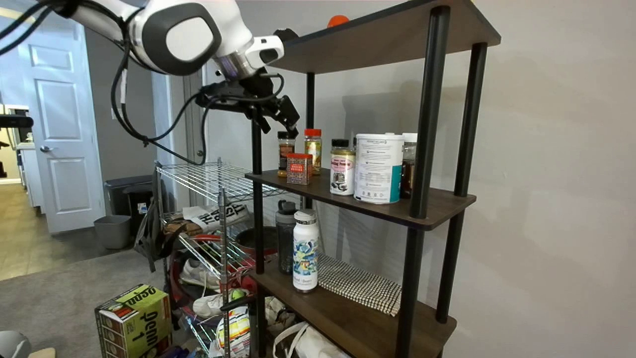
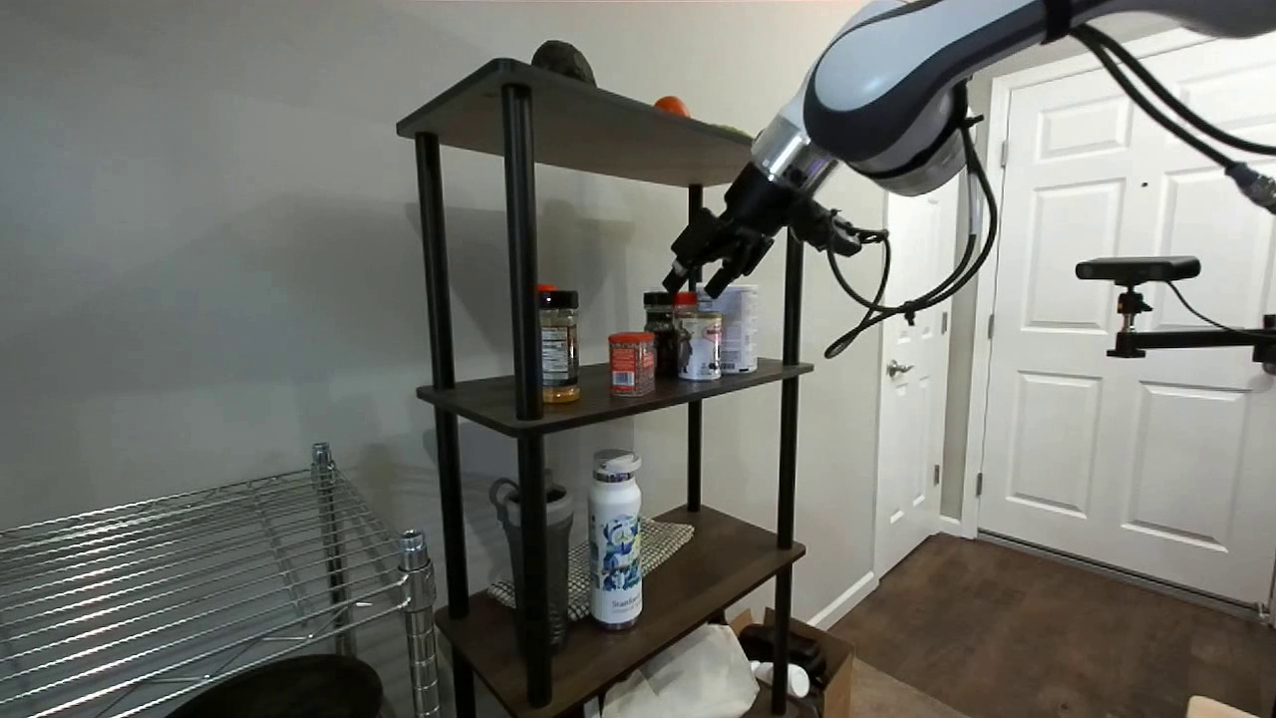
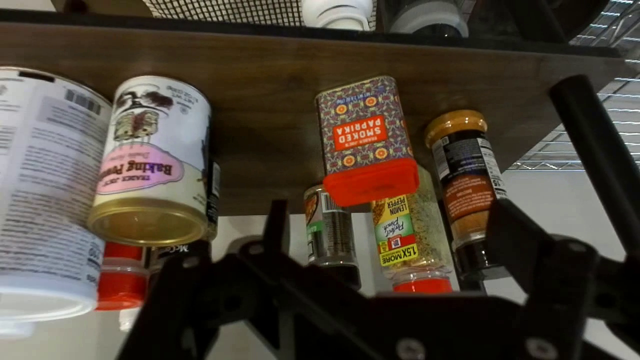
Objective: Shift the container with the lid to the bottom shelf
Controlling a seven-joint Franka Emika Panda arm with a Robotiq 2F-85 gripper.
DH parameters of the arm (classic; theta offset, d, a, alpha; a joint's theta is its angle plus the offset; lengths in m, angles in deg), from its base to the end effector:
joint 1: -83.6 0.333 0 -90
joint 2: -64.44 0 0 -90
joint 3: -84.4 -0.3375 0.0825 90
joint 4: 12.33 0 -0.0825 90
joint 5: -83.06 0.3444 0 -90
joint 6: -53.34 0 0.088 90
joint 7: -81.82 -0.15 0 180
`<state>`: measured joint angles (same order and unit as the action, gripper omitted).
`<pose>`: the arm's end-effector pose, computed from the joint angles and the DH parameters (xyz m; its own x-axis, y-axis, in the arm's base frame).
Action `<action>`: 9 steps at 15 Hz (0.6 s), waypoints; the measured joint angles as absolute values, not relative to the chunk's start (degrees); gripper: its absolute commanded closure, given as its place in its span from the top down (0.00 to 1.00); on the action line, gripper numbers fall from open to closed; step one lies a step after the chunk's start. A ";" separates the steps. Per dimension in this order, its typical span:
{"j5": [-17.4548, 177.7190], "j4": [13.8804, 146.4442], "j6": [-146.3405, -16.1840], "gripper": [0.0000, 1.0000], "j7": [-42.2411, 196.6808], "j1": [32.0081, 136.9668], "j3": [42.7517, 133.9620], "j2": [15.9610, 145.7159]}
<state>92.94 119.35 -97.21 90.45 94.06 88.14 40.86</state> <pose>0.4574 0.0490 0.5950 0.7307 0.0724 0.6788 0.1787 -0.9800 -0.0878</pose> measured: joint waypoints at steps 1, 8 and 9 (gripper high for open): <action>92.94 119.89 -95.77 1.00 90.67 93.95 88.70 39.12; 92.38 123.92 -85.83 1.00 92.68 92.87 90.40 28.44; 92.24 124.31 -84.37 1.00 92.90 92.74 90.40 27.14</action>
<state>92.24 124.31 -84.37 92.90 92.74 90.40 27.14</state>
